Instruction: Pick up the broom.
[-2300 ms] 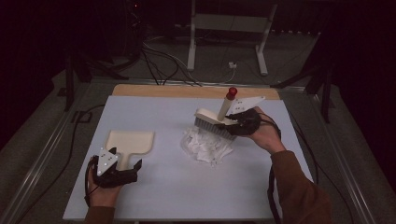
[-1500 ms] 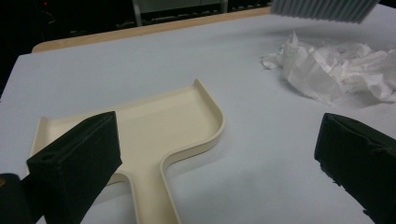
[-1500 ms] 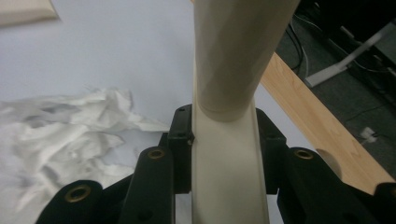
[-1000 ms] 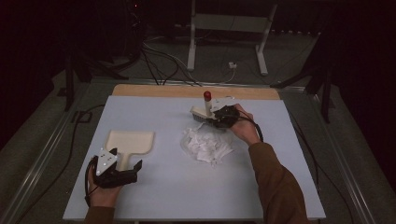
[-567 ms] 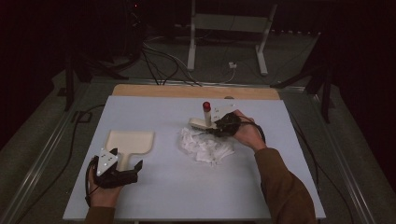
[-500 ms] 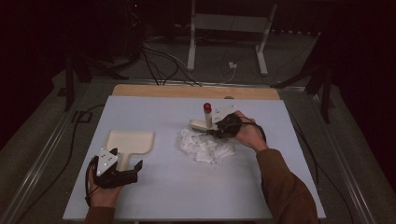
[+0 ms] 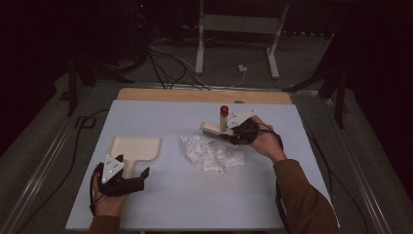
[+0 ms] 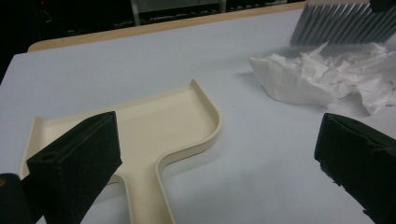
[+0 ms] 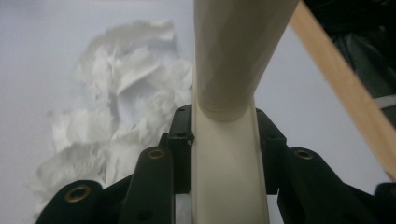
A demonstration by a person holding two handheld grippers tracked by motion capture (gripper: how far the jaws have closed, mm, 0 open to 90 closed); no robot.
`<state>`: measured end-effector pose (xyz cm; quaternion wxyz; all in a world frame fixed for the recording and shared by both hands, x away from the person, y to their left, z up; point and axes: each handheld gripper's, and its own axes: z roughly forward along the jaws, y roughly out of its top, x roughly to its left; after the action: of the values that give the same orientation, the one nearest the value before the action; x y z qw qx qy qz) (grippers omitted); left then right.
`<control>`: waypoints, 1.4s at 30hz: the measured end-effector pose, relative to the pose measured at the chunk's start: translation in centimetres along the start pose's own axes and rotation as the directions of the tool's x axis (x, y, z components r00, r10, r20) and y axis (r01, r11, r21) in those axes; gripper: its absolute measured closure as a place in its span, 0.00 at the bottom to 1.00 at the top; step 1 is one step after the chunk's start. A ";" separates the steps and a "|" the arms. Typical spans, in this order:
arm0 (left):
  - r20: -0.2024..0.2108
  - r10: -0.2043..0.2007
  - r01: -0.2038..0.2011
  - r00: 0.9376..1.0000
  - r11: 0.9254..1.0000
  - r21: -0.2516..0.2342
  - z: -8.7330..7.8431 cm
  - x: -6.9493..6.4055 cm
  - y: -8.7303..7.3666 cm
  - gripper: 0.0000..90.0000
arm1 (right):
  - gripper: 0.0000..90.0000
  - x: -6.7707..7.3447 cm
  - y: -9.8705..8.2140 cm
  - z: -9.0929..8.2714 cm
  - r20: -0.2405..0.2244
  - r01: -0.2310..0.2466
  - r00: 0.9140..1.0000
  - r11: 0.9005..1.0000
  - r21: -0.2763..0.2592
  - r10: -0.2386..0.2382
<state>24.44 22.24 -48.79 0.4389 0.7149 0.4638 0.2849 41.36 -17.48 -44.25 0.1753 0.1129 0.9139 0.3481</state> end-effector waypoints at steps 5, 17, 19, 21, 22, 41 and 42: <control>0.000 0.001 -0.001 1.000 1.000 0.000 0.0 0.0 0.0 0.01 | 0.74 0.0 0.7 -0.9 0.050 -0.042 0.998 0.998 -0.053 0.044; 0.000 0.009 -0.009 1.000 1.000 0.008 0.2 -0.1 0.0 0.02 | 0.74 1.9 3.7 -1.4 0.062 -0.369 0.923 0.918 -0.142 0.381; 0.001 0.009 -0.009 1.000 1.000 0.007 0.2 -0.1 0.0 0.01 | 0.74 2.4 4.4 -1.2 0.053 -0.389 0.914 0.908 -0.154 0.401; 0.000 0.006 -0.006 1.000 1.000 0.007 0.2 -0.1 0.0 0.02 | 0.74 2.9 5.1 -0.9 0.060 -0.394 0.912 0.906 -0.156 0.407; 0.000 0.006 -0.006 1.000 1.000 0.006 0.2 0.0 0.0 0.02 | 0.74 3.0 5.5 -0.8 0.064 -0.406 0.906 0.901 -0.153 0.419; -0.003 0.003 -0.003 1.000 1.000 0.002 0.0 0.1 0.1 0.02 | 0.75 7.6 9.7 2.7 0.076 -0.641 0.748 0.747 -0.175 0.660; -0.003 0.003 -0.003 1.000 1.000 0.002 0.0 0.1 0.1 0.01 | 0.75 7.8 9.8 2.9 0.076 -0.647 0.742 0.741 -0.179 0.666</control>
<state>24.51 22.28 -48.76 0.4369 0.7156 0.4637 0.2863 36.19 -6.00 -41.47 0.1101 0.4386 0.7744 0.4425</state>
